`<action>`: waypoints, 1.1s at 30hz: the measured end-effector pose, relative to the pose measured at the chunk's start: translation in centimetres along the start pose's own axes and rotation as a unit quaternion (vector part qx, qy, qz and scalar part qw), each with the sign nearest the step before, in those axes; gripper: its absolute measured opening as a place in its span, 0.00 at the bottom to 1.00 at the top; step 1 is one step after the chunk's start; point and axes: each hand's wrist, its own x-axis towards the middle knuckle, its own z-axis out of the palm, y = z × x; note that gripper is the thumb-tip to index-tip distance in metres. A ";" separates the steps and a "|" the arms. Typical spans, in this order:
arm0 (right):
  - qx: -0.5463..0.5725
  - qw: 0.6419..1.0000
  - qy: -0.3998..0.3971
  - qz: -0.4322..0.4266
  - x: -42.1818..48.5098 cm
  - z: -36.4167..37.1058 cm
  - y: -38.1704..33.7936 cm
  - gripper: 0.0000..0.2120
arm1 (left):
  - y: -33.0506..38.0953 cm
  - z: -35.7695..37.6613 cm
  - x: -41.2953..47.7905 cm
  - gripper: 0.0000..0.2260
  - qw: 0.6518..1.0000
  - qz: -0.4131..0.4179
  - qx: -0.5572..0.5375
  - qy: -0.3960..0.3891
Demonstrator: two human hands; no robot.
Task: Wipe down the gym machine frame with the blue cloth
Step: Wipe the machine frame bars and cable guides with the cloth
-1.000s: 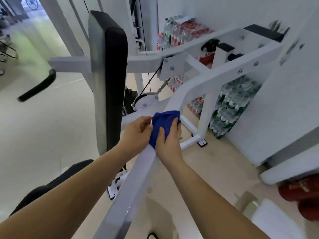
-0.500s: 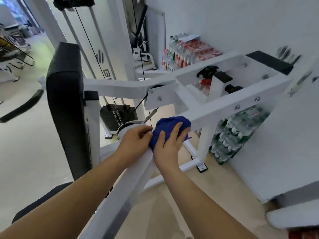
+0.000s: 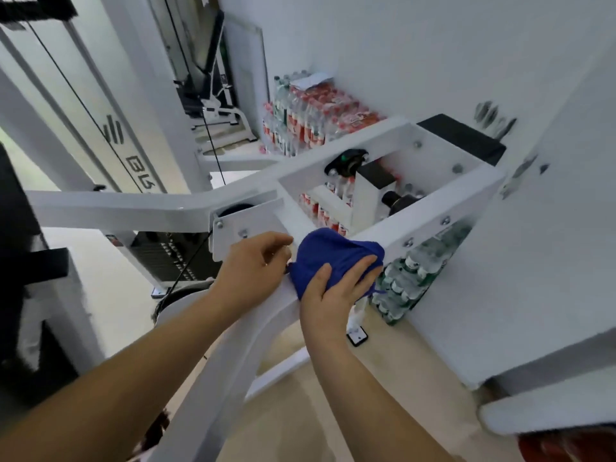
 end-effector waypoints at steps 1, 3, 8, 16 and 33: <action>0.000 1.000 0.005 0.006 0.9 -0.4 0.0 0.37 | 0.9 0.7 0.7 0.11 1.000 0.012 0.003 -0.018; 0.002 1.000 0.009 0.002 2.8 -1.4 0.2 0.37 | 2.8 2.1 1.9 0.10 0.999 0.033 0.018 -0.037; 0.004 1.000 0.009 -0.001 7.7 -4.2 0.4 0.38 | 6.5 5.8 5.2 0.10 0.996 0.063 0.052 -0.033; -0.015 1.000 0.012 -0.003 18.6 -10.2 1.0 0.38 | 12.5 13.8 12.1 0.09 0.998 0.025 0.055 -0.017; -0.025 0.999 0.027 -0.021 34.2 -19.1 2.0 0.31 | 20.1 22.7 17.0 0.09 0.999 0.013 0.045 0.007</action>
